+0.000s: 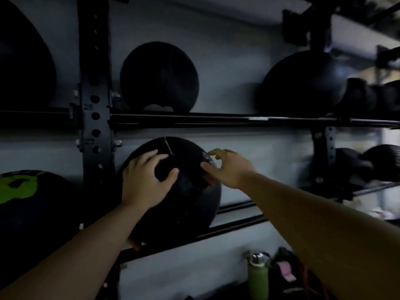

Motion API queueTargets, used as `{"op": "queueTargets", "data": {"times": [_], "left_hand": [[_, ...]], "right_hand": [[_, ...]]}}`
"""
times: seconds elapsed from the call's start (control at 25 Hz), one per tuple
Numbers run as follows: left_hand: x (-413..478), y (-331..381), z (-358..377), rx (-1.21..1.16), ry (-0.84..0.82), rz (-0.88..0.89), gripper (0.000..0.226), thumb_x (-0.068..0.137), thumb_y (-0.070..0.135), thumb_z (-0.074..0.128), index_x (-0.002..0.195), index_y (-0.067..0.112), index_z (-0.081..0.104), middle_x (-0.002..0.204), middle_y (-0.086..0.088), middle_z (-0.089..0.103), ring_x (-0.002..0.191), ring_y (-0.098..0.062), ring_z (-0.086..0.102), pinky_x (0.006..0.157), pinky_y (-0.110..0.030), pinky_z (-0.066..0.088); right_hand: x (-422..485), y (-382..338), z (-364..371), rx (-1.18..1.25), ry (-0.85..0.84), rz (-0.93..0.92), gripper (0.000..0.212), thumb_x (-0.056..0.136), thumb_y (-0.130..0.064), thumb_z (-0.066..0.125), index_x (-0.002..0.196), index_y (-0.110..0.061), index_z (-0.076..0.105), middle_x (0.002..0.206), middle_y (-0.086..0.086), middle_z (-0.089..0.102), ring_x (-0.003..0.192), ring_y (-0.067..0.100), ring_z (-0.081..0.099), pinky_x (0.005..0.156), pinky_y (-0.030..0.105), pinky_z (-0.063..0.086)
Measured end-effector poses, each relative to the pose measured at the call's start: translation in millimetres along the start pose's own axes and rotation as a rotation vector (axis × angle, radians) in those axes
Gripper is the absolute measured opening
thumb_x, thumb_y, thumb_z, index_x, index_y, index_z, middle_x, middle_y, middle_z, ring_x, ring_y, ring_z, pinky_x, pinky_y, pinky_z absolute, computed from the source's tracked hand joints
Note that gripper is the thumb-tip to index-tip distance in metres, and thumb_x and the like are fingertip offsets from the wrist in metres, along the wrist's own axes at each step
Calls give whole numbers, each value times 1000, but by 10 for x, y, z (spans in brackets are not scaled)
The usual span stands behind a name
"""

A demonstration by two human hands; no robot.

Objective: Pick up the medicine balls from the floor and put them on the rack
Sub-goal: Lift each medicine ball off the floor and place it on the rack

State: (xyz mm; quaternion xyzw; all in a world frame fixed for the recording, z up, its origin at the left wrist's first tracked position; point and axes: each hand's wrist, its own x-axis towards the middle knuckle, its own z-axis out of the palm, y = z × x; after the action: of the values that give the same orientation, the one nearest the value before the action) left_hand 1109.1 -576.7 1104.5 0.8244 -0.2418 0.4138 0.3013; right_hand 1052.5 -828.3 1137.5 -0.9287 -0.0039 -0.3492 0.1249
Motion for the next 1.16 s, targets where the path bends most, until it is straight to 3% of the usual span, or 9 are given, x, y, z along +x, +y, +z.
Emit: {"op": "queueTargets", "data": {"times": [0.16, 0.24, 0.36, 0.48, 0.56, 0.68, 0.84, 1.0, 1.16], "left_hand": [[-89, 648, -48, -158, -108, 193, 57, 80, 65, 59, 118, 28, 77, 130, 0, 70, 121, -36, 62, 101, -49, 50], [-105, 1149, 11, -250, -208, 281, 61, 77, 68, 58, 117, 26, 77, 125, 0, 72, 117, -31, 66, 98, -46, 52], [-263, 1981, 117, -385, -341, 378, 60, 82, 74, 64, 122, 30, 73, 125, 7, 70, 119, -25, 64, 93, -41, 50], [-575, 2880, 165, -456, -463, 468, 67, 79, 81, 62, 126, 35, 68, 129, 10, 67, 121, -22, 62, 91, -39, 49], [-866, 3496, 136, -535, -510, 513, 70, 72, 84, 56, 123, 37, 68, 124, 12, 68, 114, -19, 62, 86, -34, 47], [-1530, 4447, -61, -688, -573, 607, 68, 71, 78, 61, 118, 31, 73, 109, 11, 69, 99, -16, 65, 75, -27, 44], [-2527, 5578, -581, -834, -679, 726, 66, 68, 81, 60, 111, 32, 74, 112, 3, 74, 100, -23, 69, 93, -39, 55], [-3595, 6516, -1224, -926, -737, 830, 73, 66, 87, 56, 113, 34, 74, 111, 4, 73, 98, -21, 67, 87, -38, 54], [-4570, 7212, -1750, -1033, -843, 895, 55, 78, 67, 73, 113, 25, 75, 105, -2, 74, 95, -27, 69, 79, -34, 46]], "right_hand": [[-771, 498, -966, -144, 72, 171, 67, 85, -84, 44, 133, -39, 58, 132, -7, 66, 113, 19, 64, 82, 33, 43], [-1265, 708, -1500, -204, 128, 264, 65, 83, -84, 46, 126, -38, 62, 124, -8, 69, 111, 20, 65, 79, 31, 41], [-2248, 991, -2289, -394, 171, 367, 62, 82, -83, 44, 116, -36, 64, 116, -6, 74, 108, 27, 67, 79, 35, 50], [-3321, 1160, -3103, -542, 185, 507, 60, 82, -85, 42, 116, -40, 62, 104, -8, 74, 100, 26, 70, 74, 35, 52], [-4012, 1158, -3627, -564, 240, 619, 60, 83, -84, 47, 119, -39, 63, 109, -7, 74, 102, 25, 70, 79, 37, 54], [-5098, 974, -4297, -601, 270, 767, 71, 80, -90, 42, 122, -36, 63, 112, -3, 72, 103, 26, 68, 83, 40, 55], [-6513, 587, -4976, -658, 305, 958, 67, 83, -85, 47, 128, -37, 61, 119, -2, 71, 106, 27, 66, 87, 40, 53], [-7855, 25, -5603, -727, 281, 1120, 66, 89, -78, 51, 135, -30, 60, 130, 4, 70, 115, 28, 65, 95, 44, 53], [-8928, -602, -6058, -757, 294, 1232, 68, 88, -80, 50, 135, -31, 59, 129, 2, 69, 116, 26, 64, 96, 43, 52]]}}
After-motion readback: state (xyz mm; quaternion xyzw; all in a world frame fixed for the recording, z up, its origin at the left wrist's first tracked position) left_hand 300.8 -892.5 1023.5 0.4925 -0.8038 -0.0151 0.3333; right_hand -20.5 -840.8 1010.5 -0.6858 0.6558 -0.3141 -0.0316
